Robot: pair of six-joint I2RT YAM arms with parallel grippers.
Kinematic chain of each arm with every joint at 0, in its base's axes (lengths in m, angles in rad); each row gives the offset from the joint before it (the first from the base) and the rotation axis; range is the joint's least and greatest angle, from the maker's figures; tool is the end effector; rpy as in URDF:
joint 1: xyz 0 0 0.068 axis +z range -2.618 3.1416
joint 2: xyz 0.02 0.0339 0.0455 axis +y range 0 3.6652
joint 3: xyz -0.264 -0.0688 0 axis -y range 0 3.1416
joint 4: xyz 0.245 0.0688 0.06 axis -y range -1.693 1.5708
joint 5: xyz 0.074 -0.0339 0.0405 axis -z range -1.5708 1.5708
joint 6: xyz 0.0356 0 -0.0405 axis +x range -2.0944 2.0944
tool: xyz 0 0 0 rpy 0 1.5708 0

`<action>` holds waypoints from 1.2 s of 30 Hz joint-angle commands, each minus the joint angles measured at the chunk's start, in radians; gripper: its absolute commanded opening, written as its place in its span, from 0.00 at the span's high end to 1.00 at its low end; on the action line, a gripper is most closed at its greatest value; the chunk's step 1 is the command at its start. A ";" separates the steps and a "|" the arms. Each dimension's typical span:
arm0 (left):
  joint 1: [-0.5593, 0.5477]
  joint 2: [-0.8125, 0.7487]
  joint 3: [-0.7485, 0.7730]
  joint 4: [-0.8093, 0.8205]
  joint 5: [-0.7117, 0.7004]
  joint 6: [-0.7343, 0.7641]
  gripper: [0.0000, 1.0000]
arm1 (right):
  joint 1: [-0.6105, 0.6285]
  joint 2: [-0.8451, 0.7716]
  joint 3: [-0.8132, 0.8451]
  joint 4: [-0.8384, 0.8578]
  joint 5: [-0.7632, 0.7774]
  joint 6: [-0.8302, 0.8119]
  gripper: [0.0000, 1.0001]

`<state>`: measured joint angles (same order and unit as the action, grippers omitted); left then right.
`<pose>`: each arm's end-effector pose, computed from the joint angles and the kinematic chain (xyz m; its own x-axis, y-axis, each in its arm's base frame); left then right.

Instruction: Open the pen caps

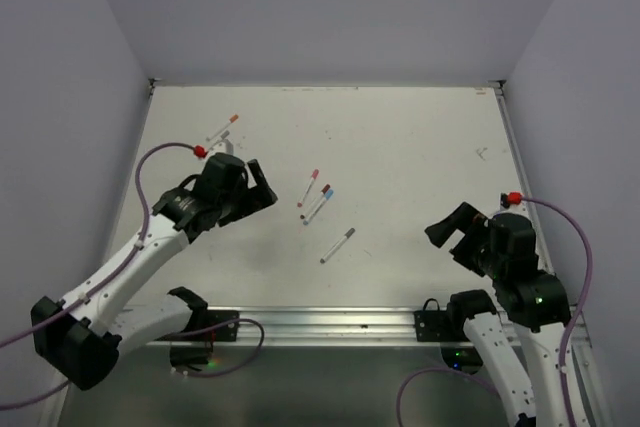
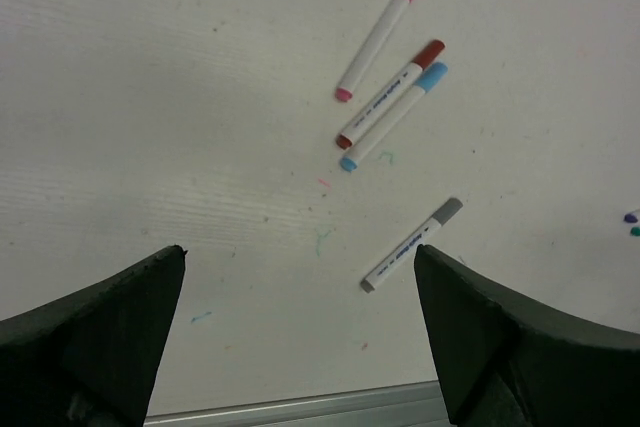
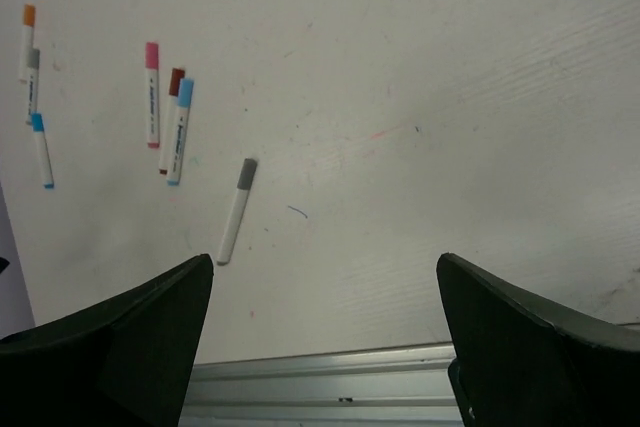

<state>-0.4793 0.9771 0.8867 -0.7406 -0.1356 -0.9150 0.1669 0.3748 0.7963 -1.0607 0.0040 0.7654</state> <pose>0.1756 -0.0858 0.2893 -0.6977 -0.5224 -0.4902 -0.2901 0.8317 -0.4734 0.0605 0.0100 0.2998 -0.5371 0.6121 -0.5804 0.2901 0.7801 0.5543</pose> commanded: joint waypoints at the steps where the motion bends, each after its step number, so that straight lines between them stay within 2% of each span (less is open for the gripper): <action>1: -0.183 0.134 0.102 0.012 -0.162 0.021 0.02 | -0.003 0.096 -0.037 0.057 -0.117 -0.006 0.01; 4: -0.310 0.196 0.143 0.045 -0.197 0.030 0.02 | -0.004 0.194 -0.081 0.151 -0.316 -0.087 0.01; 6: -0.350 0.199 0.111 0.114 -0.153 0.057 0.06 | -0.003 0.261 -0.115 0.198 -0.341 -0.083 0.01; 7: -0.364 0.193 0.097 0.197 -0.136 0.070 0.06 | -0.001 0.282 -0.121 0.202 -0.314 -0.083 0.01; 11: -0.410 0.198 0.046 0.357 -0.029 0.131 0.07 | 0.006 0.345 -0.131 0.225 -0.277 -0.087 0.01; 14: -0.427 0.230 0.017 0.476 0.121 0.203 0.13 | 0.054 0.401 -0.131 0.293 -0.262 -0.075 0.01; 16: -0.430 0.264 0.000 0.556 0.164 0.225 0.21 | 0.097 0.470 -0.118 0.314 -0.224 -0.064 0.01; 18: -0.436 0.306 -0.008 0.589 0.169 0.241 0.21 | 0.183 0.516 -0.099 0.358 -0.168 -0.031 0.01; 20: -0.441 0.343 -0.009 0.610 0.172 0.261 0.27 | 0.242 0.565 -0.083 0.373 -0.136 0.000 0.01; 22: -0.444 0.396 -0.011 0.613 0.174 0.272 0.31 | 0.249 0.566 -0.080 0.387 -0.096 0.020 0.01; 27: -0.479 0.442 -0.084 0.665 0.156 0.294 0.38 | 0.250 0.535 -0.138 0.481 -0.137 0.043 0.01; 36: -0.502 0.460 -0.183 0.771 0.140 0.303 0.41 | 0.250 0.595 -0.131 0.466 -0.125 0.000 0.01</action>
<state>-0.9760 1.4265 0.7170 -0.0834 0.0120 -0.6422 0.4126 0.9745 0.6594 -0.6136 -0.1482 0.7795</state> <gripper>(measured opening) 0.594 0.987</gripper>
